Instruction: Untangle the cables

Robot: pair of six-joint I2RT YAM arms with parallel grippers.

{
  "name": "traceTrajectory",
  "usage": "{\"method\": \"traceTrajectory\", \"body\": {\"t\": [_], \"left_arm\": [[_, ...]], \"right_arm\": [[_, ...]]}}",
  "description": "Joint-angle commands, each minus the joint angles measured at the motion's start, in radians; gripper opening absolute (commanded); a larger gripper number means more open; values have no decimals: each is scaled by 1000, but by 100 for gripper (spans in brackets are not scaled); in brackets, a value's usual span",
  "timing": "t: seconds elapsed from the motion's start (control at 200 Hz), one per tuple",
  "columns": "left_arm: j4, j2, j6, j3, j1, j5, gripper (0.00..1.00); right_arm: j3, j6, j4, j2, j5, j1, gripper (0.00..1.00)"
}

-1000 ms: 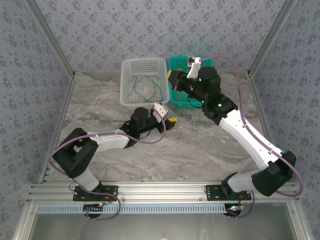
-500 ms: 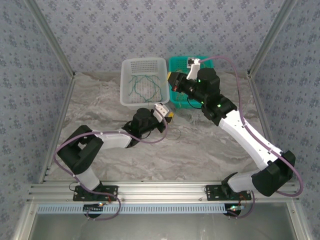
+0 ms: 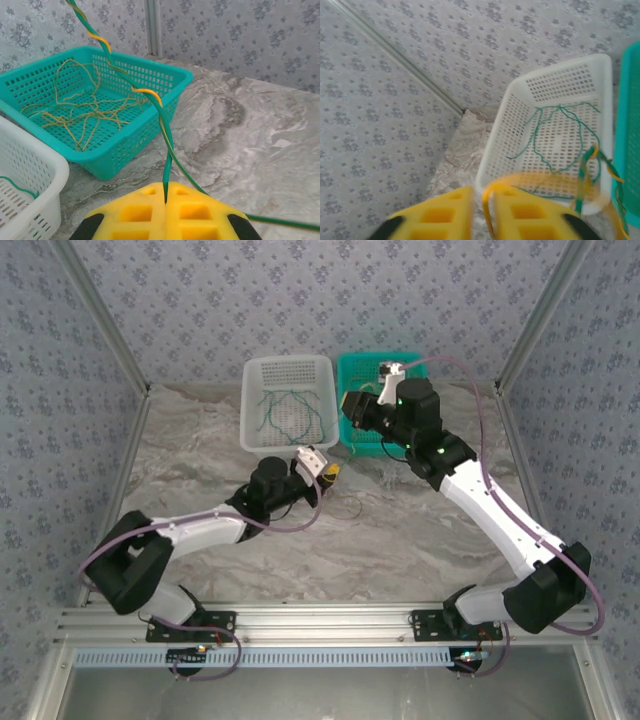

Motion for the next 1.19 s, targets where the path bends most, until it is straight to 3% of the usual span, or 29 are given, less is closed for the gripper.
{"method": "traceTrajectory", "body": {"t": [0.0,0.09,0.3,0.47,0.68,0.755,0.81,0.914,1.019,1.189], "left_arm": [[-196,-100,4,45,3,80,0],[-323,-172,-22,39,4,78,0],[-579,-317,-48,24,12,75,0],[-663,-410,-21,-1,21,101,0],[-706,-411,-48,27,71,103,0],[-700,-413,-47,26,82,92,0],[-702,-410,-49,27,97,81,0],[-726,-390,-58,40,129,71,0],[-733,-379,-50,43,133,94,0],[-724,-378,-56,46,133,105,0]], "right_arm": [[-32,-74,-102,-24,-12,-40,37],[-53,-146,-147,-29,-70,-59,57],[-185,-281,-172,-103,-118,-66,76],[-202,-315,-253,-102,-150,-81,79],[-339,-272,-82,-182,-409,-179,90],[-354,-241,-80,-200,-388,-212,91],[-349,-222,-119,-203,-321,-231,98],[-313,-233,-238,-178,-205,-274,99],[-333,-320,-234,-219,-161,-248,96],[-550,-555,116,-414,-367,-79,94]]}}
